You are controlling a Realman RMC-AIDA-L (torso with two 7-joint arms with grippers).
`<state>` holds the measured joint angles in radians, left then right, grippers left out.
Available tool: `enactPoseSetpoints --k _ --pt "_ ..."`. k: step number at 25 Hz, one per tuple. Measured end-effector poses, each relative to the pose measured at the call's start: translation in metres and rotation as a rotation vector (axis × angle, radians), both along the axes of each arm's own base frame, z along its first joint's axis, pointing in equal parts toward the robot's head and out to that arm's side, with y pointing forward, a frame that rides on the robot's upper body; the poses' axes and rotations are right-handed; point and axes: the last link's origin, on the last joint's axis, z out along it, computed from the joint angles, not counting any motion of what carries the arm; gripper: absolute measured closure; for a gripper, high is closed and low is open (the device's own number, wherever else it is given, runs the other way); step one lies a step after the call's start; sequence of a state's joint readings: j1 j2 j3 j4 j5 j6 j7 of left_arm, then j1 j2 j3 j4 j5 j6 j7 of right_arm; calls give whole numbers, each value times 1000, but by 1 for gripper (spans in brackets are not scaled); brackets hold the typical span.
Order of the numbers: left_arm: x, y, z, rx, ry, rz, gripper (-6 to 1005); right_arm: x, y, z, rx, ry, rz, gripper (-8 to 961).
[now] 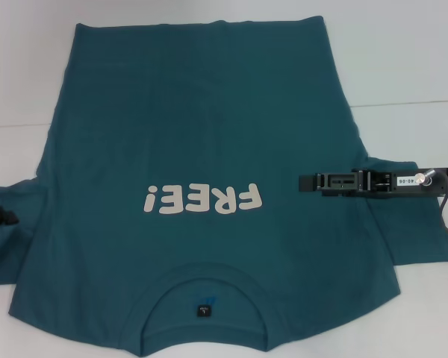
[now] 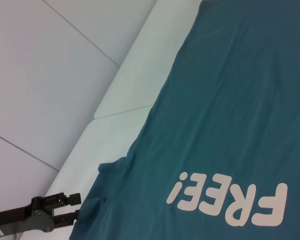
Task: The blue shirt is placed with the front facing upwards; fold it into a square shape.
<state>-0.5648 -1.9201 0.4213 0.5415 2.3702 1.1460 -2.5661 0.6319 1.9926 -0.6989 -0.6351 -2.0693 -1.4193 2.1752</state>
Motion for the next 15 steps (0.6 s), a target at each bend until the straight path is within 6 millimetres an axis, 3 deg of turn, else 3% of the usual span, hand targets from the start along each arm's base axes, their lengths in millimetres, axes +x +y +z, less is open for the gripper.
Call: enactPoseSetpoints --k 10,15 --pt "4 14 -7 -3 60 0 278 0 0 0 1 0 0 36" --pt "5 17 -8 5 54 2 325 0 0 0 1 0 0 36"
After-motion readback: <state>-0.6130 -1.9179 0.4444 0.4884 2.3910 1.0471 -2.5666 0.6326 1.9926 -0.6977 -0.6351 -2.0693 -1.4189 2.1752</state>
